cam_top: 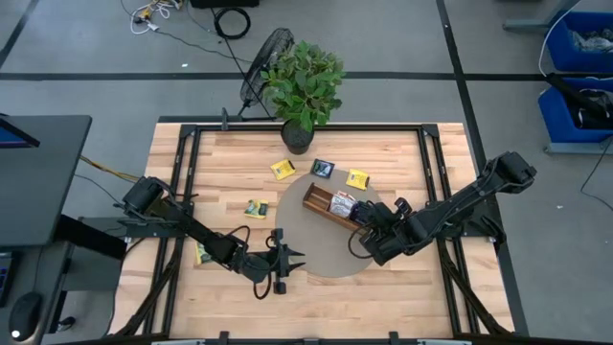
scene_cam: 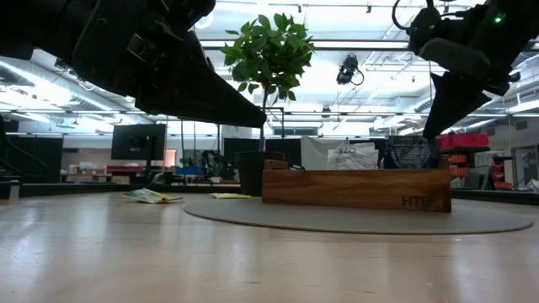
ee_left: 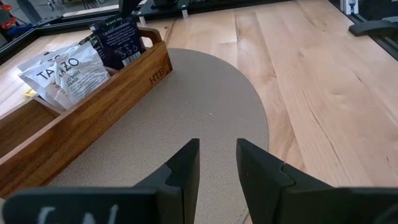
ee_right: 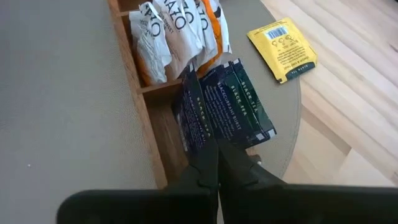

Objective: Pick & Place Tea
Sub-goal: Put the black tea bag into the right section of the wooden organizer

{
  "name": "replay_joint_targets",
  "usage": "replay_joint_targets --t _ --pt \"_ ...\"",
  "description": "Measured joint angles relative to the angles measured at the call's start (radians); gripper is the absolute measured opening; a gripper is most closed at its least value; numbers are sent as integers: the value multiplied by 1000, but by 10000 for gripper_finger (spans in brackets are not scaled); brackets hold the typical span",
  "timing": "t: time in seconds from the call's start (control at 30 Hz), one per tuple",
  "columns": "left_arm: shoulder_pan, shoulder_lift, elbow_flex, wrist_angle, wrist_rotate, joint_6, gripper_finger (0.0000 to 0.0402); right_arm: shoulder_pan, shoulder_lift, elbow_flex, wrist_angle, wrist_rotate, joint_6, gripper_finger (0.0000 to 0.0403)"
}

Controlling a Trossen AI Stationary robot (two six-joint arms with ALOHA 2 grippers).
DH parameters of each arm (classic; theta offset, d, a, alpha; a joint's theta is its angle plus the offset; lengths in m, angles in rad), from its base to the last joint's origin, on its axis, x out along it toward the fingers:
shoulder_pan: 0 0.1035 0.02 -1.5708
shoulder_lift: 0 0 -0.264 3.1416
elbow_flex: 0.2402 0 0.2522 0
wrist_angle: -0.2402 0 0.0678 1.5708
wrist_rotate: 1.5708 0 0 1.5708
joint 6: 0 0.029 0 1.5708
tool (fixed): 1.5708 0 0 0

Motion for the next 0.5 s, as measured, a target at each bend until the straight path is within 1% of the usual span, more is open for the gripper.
replay_joint_targets --t 0.2,0.3,0.43,0.5 --pt "0 0 0 -7 0 -15 110 0 0 -3 5 -3 10 0" --pt "0 0 0 -8 0 -16 110 0 0 -19 6 -29 22 5" --pt "0 0 0 -8 0 -16 110 0 0 -43 0 -3 30 36" --pt "0 0 0 -8 0 -16 110 0 0 -43 -17 44 31 59"
